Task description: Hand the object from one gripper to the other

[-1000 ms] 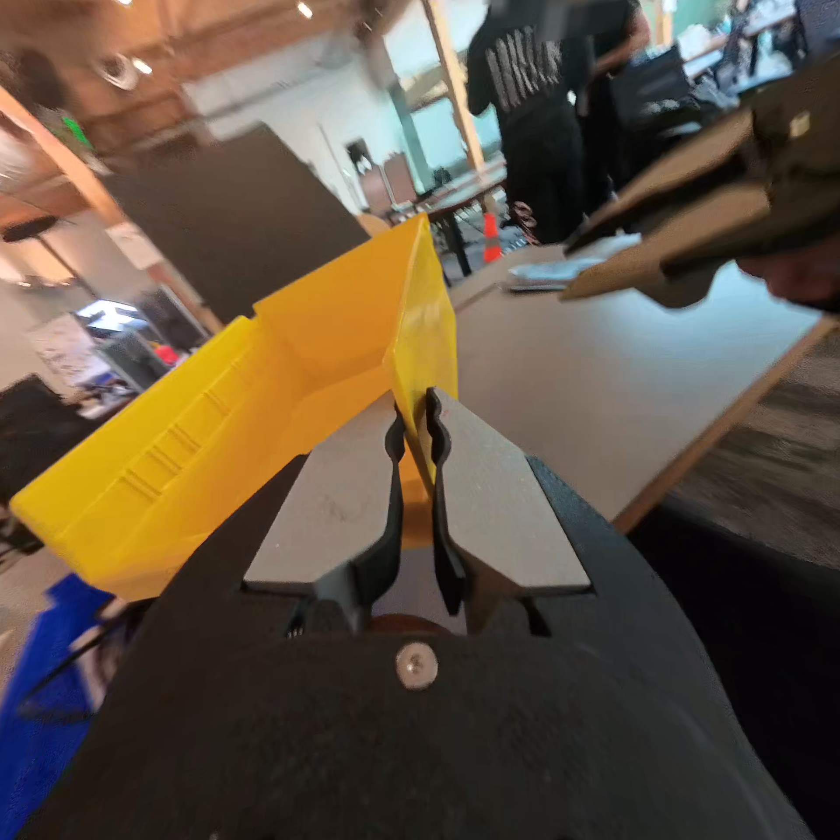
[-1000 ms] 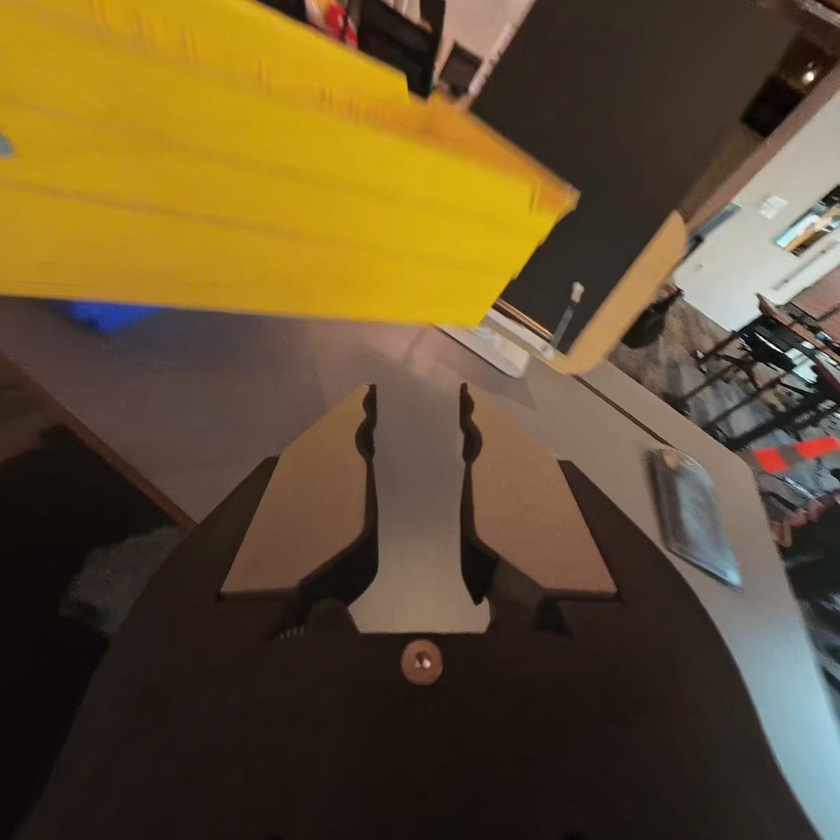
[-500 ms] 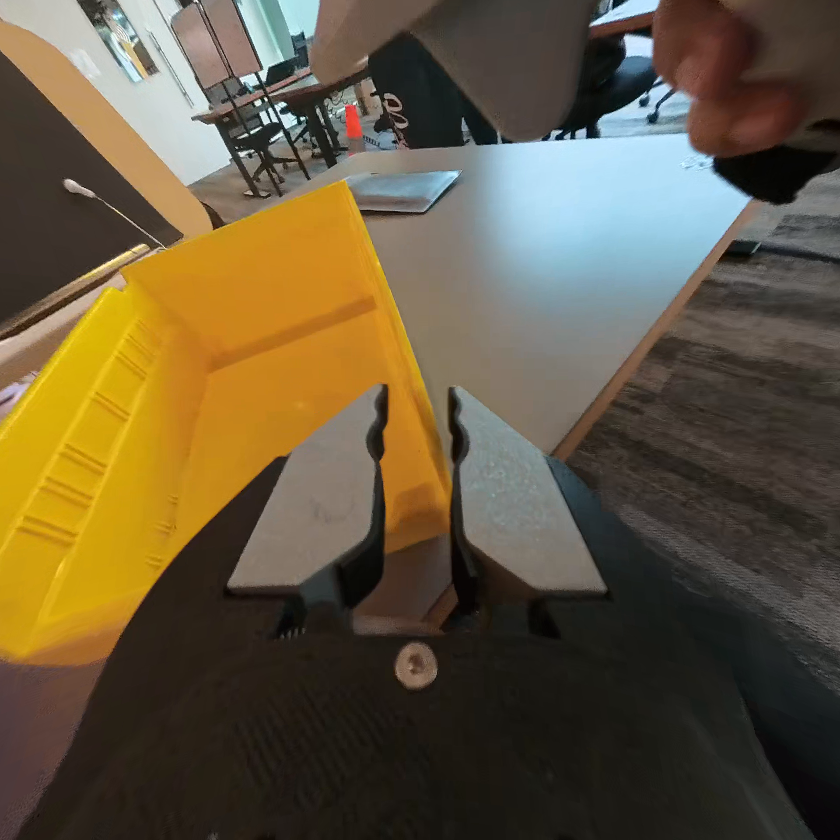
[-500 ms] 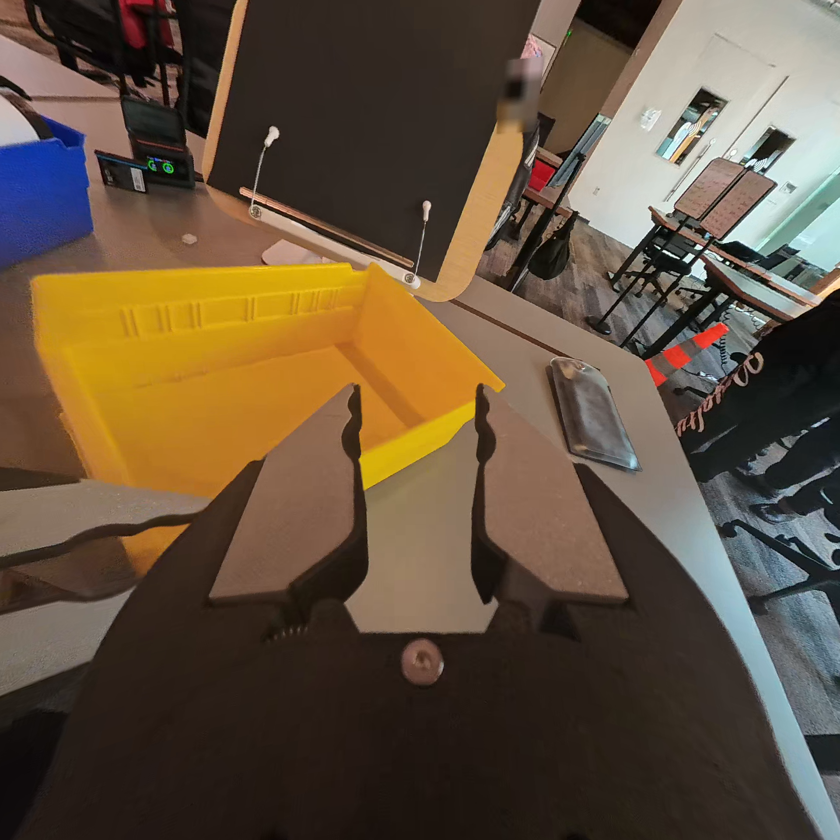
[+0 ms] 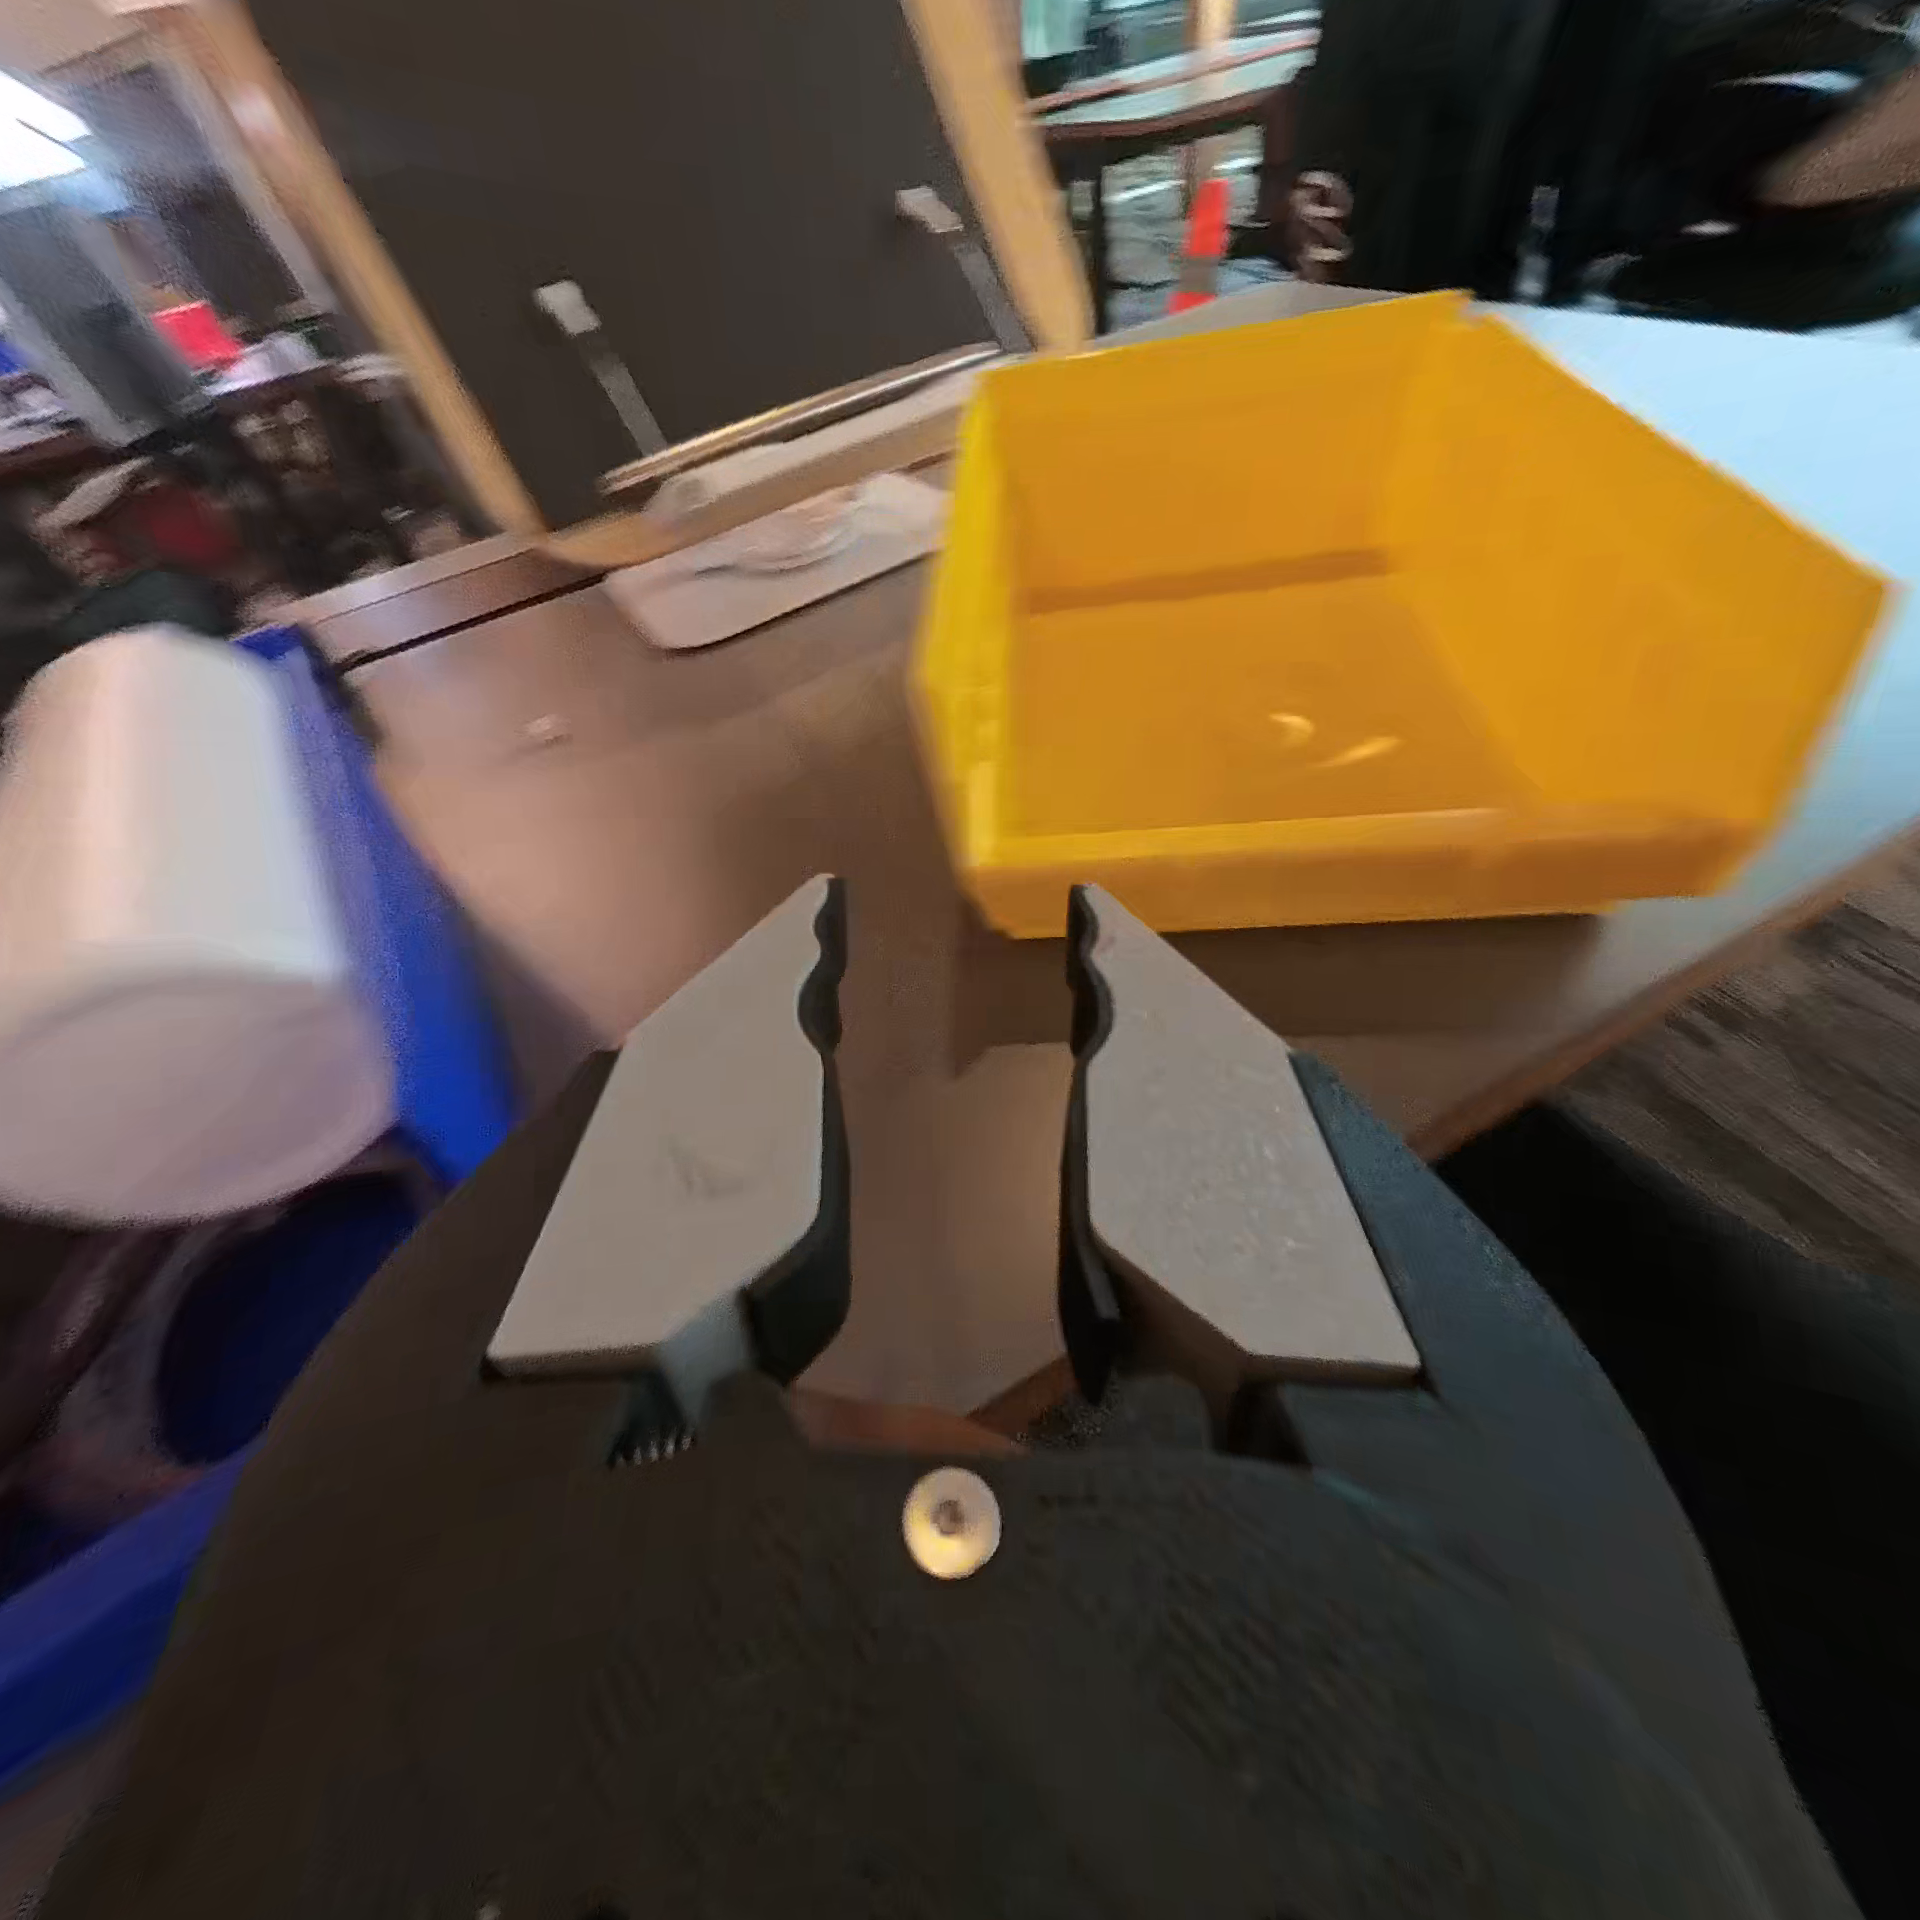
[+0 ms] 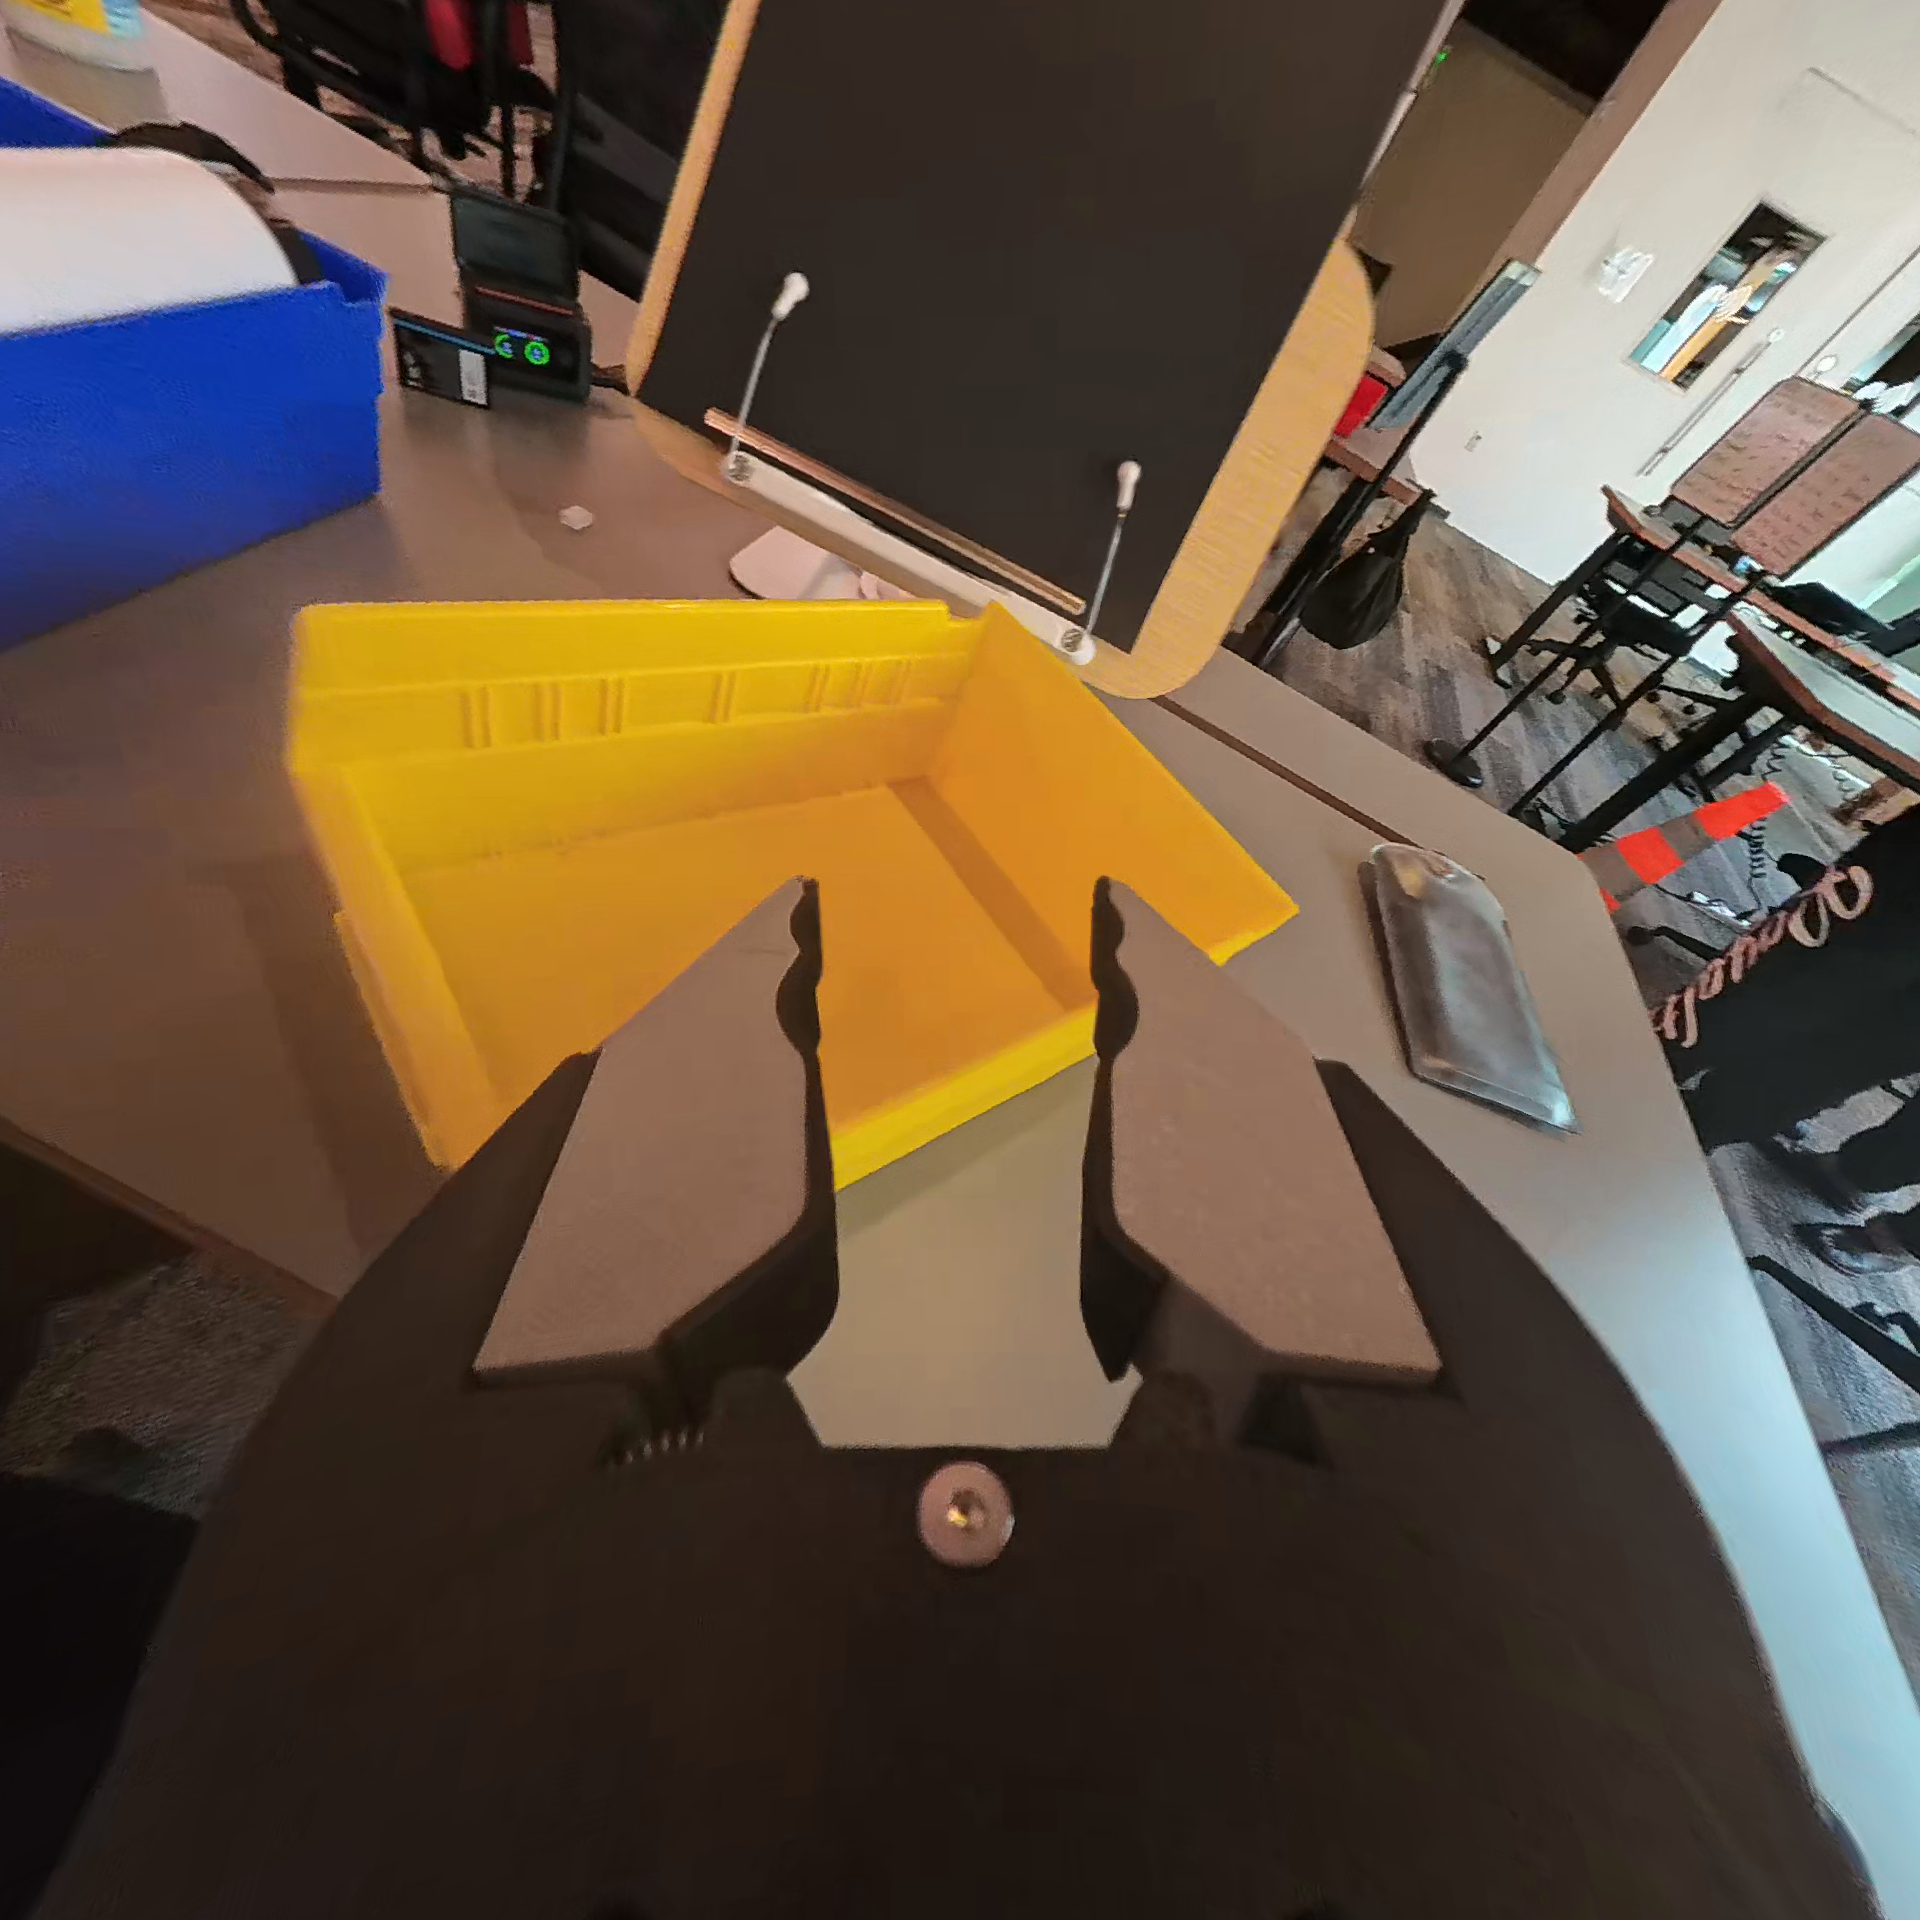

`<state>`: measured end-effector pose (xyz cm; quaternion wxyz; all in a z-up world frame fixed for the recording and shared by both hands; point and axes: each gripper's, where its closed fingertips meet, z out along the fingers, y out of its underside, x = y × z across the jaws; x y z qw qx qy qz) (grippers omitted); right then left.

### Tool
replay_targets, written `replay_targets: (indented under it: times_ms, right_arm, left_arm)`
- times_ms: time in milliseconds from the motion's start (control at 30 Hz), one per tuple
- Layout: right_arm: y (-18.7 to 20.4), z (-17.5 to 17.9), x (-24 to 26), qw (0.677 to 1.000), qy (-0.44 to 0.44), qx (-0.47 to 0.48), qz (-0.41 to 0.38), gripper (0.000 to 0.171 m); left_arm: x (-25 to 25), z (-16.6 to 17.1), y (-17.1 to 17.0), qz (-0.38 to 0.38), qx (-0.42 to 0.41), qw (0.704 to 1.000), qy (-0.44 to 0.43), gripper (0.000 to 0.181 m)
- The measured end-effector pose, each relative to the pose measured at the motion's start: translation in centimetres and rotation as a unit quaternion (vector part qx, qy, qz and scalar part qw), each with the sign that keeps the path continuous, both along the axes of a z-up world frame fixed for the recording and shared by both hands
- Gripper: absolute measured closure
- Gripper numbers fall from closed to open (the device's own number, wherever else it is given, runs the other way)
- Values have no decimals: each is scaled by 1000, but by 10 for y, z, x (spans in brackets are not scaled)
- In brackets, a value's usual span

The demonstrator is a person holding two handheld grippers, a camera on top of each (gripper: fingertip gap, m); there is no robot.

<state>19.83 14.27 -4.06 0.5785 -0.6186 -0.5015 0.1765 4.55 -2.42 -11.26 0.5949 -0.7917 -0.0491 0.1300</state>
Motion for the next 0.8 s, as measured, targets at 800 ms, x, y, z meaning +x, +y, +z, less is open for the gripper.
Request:
replay_targets:
  times_ms: [800]
  right_arm:
    - [22,-64,34,981,-125,-146,3,120]
  left_arm:
    - [-106,10,-77,133,-9,991,-20,115]
